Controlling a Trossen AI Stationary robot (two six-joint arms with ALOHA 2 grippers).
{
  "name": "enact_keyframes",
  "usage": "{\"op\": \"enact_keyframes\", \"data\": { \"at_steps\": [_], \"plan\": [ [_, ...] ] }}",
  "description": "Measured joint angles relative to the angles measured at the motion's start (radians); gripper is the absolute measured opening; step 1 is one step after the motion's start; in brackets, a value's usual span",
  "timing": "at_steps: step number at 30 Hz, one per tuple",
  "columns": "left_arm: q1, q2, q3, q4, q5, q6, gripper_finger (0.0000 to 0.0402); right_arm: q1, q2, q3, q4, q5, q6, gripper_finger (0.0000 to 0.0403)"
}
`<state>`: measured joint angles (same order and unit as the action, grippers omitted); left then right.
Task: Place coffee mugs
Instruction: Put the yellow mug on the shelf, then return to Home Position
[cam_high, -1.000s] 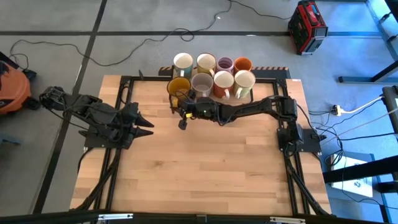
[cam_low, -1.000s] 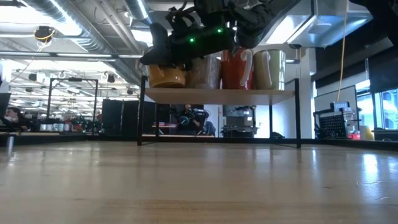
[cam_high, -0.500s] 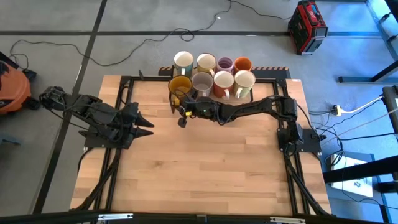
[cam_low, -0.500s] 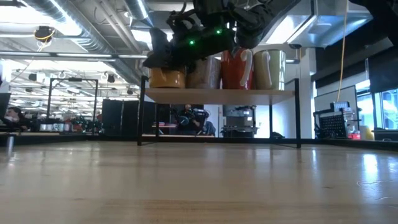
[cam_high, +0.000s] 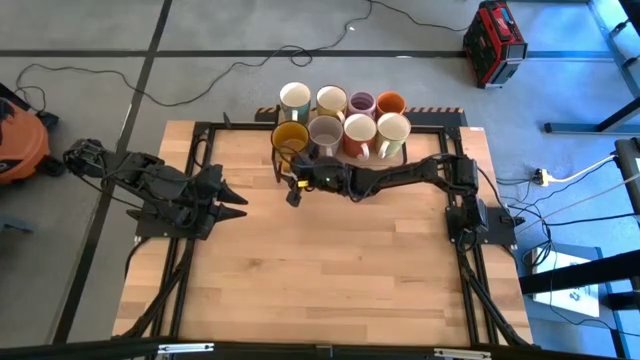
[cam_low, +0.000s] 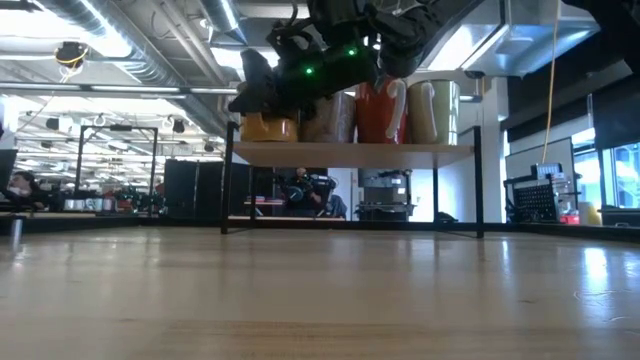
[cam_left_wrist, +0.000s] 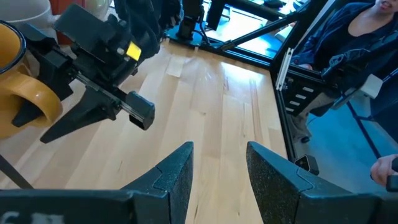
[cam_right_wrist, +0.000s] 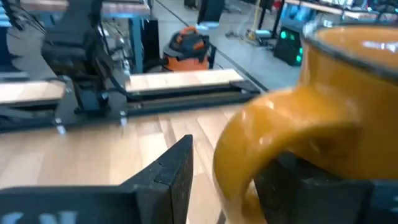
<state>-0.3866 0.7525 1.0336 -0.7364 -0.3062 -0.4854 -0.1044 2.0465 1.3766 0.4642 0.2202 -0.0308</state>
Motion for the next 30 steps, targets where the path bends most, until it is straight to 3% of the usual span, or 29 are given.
{"op": "enact_keyframes", "data": {
  "at_steps": [12,30],
  "plan": [
    [0.0,0.0,0.0,0.0,0.0,0.0,0.0144,0.034,-0.008,0.0,-0.059,0.139,-0.004,0.0143],
    [0.0,0.0,0.0,0.007,0.0,0.019,0.0144,0.033,-0.154,-0.001,-0.331,0.126,0.001,0.0143]
  ]
}}
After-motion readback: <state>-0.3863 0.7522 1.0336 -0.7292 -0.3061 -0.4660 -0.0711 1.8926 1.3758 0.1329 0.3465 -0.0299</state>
